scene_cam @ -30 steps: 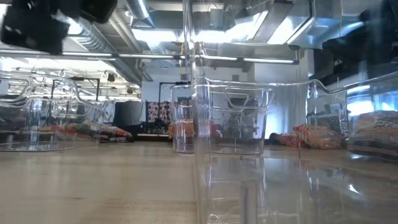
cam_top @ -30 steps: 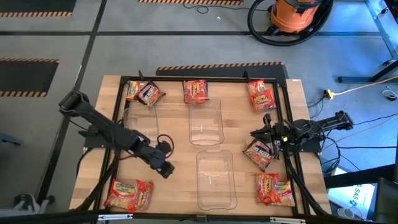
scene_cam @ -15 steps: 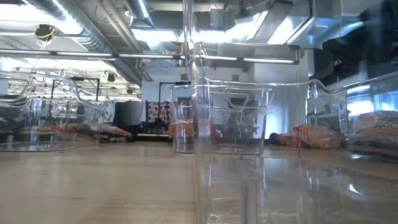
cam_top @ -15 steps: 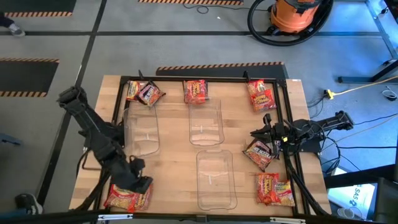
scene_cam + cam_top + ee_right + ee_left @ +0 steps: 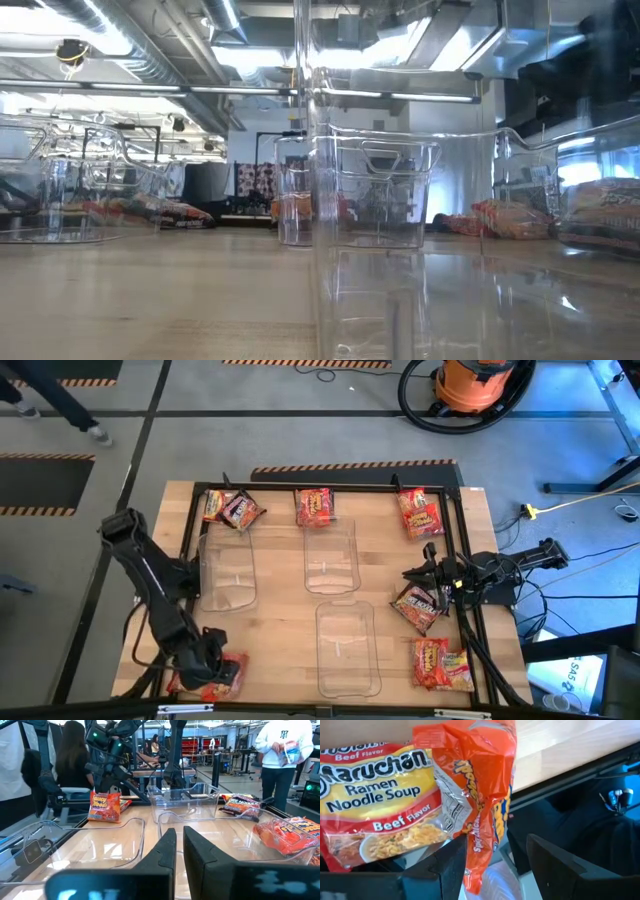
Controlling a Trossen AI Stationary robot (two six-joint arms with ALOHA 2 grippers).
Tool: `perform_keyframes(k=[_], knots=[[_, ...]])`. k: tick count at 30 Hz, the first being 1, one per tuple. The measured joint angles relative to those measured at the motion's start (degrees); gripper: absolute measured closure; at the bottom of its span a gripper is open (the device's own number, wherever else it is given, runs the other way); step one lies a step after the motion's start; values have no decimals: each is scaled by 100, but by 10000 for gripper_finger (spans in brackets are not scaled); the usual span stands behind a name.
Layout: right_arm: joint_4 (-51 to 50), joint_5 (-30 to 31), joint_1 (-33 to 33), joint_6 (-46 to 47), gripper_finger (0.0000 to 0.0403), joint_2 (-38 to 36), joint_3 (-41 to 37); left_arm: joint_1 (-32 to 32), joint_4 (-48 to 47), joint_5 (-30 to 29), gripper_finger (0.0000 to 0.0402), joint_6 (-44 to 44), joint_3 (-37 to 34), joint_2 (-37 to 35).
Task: Sort Maruchan noodles
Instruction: Put the orange noodle pack into the top left transparent bin
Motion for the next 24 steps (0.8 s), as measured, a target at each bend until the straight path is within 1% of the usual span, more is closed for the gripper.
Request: perform_keyframes(k=[4, 7, 10, 13, 15, 19, 22, 24], knots=[[0, 24, 0, 0, 388, 0, 0, -11, -48, 246, 201, 20, 0, 36], [1, 24, 0, 2, 388, 0, 0, -11, -92, 199, 201, 9, 3, -65], [0, 2, 0, 6, 388, 0, 0, -10, -391, 198, 202, -9, 68, -234], [-2, -22, 0, 11, 388, 0, 0, -22, -910, 249, 202, -103, 214, -336], [-2, -24, 0, 13, 388, 2, 0, -72, -1034, 301, 202, -108, 255, -343], [-6, -77, -1, 17, 388, 1, 0, -235, -765, -47, 202, 165, 271, -284], [-7, -81, -1, 17, 388, 2, 0, -292, -677, -471, 202, 296, 269, -146], [-7, -75, -2, 15, 388, 2, 0, -321, -661, -544, 202, 316, 271, -62]])
